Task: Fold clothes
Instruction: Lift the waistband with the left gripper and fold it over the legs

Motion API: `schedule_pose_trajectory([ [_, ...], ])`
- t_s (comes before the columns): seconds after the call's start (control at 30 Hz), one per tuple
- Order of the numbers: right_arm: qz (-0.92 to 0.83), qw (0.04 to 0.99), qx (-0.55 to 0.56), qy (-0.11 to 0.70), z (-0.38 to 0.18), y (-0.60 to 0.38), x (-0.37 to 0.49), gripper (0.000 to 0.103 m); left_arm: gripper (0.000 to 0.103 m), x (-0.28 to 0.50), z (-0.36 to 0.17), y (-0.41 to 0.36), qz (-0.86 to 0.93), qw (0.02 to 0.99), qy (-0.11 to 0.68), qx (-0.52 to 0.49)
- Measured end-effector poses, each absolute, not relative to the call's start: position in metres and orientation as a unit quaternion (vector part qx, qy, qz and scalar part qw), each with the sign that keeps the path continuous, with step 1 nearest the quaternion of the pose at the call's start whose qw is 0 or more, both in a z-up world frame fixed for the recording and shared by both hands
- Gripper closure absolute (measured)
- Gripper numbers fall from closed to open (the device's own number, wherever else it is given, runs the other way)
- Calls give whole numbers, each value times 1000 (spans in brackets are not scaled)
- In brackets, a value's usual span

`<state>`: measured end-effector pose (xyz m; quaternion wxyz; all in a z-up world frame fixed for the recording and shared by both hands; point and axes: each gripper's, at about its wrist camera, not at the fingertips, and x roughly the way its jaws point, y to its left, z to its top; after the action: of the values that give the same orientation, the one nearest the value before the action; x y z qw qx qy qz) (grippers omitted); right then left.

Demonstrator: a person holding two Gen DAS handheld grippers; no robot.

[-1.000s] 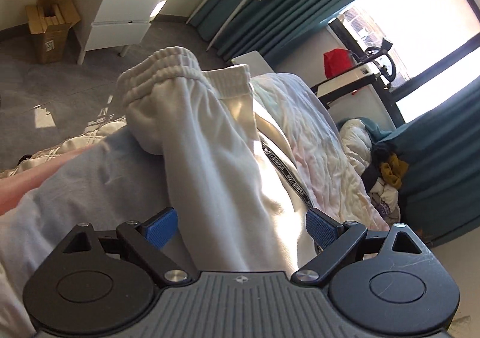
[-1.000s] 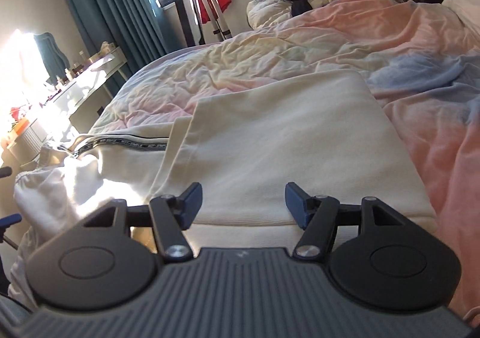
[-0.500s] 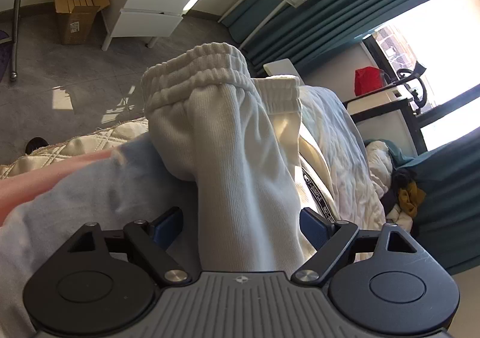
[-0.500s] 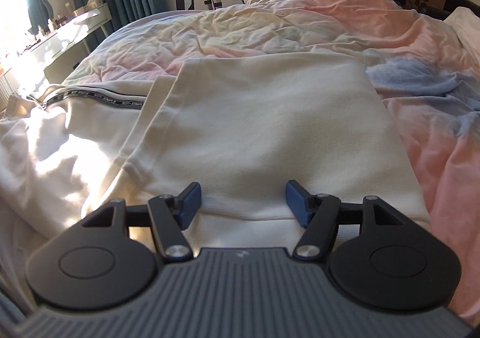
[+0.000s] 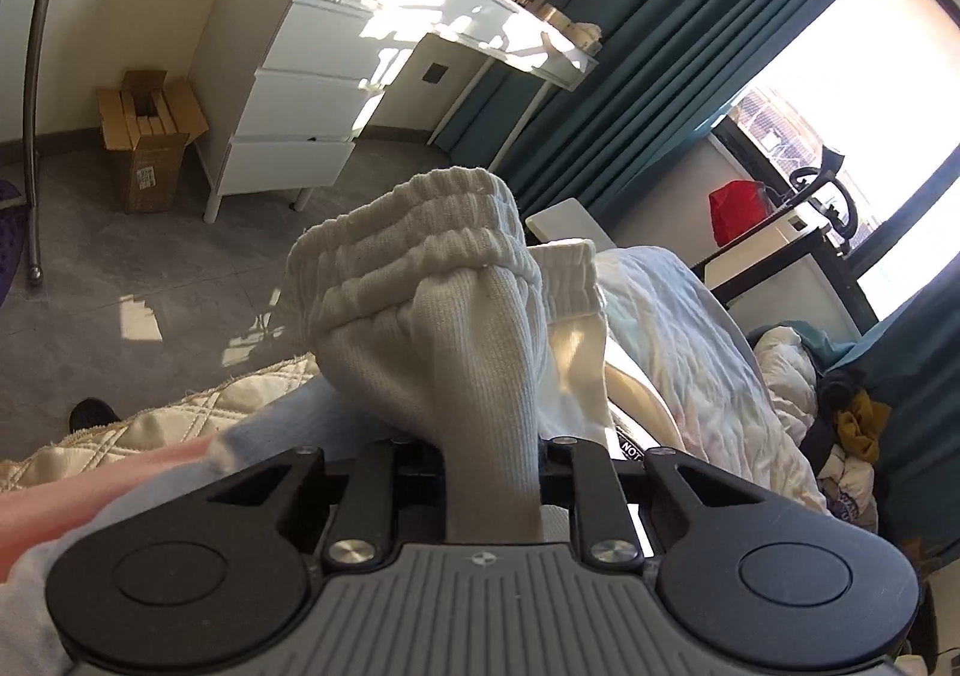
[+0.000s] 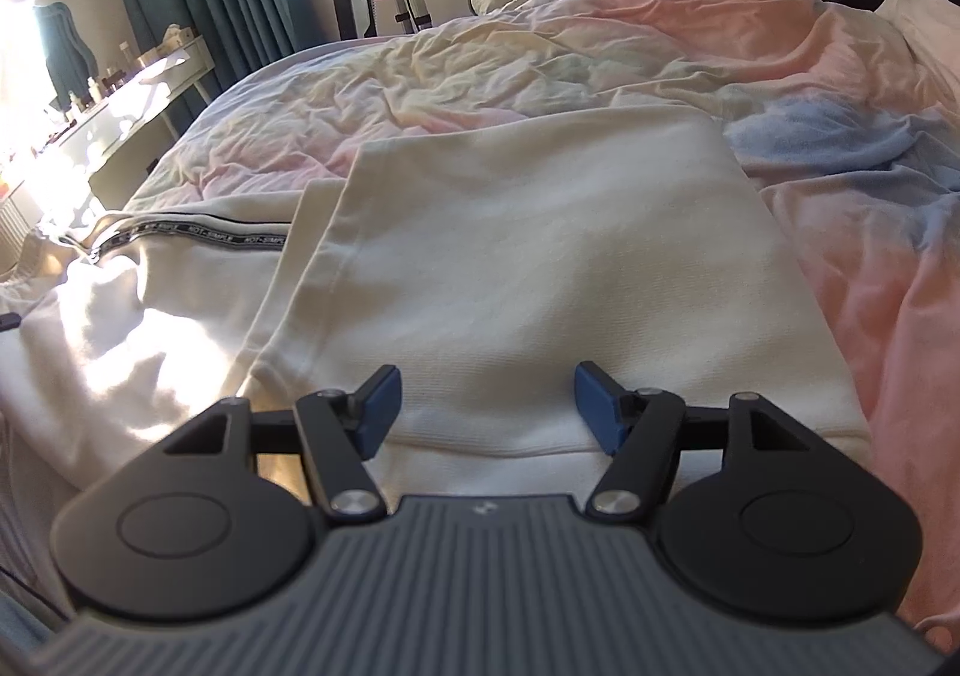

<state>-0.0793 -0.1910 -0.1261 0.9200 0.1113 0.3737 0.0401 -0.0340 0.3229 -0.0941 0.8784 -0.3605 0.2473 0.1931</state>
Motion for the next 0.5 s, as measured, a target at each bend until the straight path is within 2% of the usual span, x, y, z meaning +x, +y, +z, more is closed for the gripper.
schedule_pose_trajectory([
  [0.3, 21, 924, 132, 358, -117, -209, -88, 38, 88, -49, -2, 217, 87, 955, 129, -254],
  [0.5, -2, 931, 167, 326, -100, -241, -94, 38, 88, -44, 61, 111, 21, 978, 81, -190],
])
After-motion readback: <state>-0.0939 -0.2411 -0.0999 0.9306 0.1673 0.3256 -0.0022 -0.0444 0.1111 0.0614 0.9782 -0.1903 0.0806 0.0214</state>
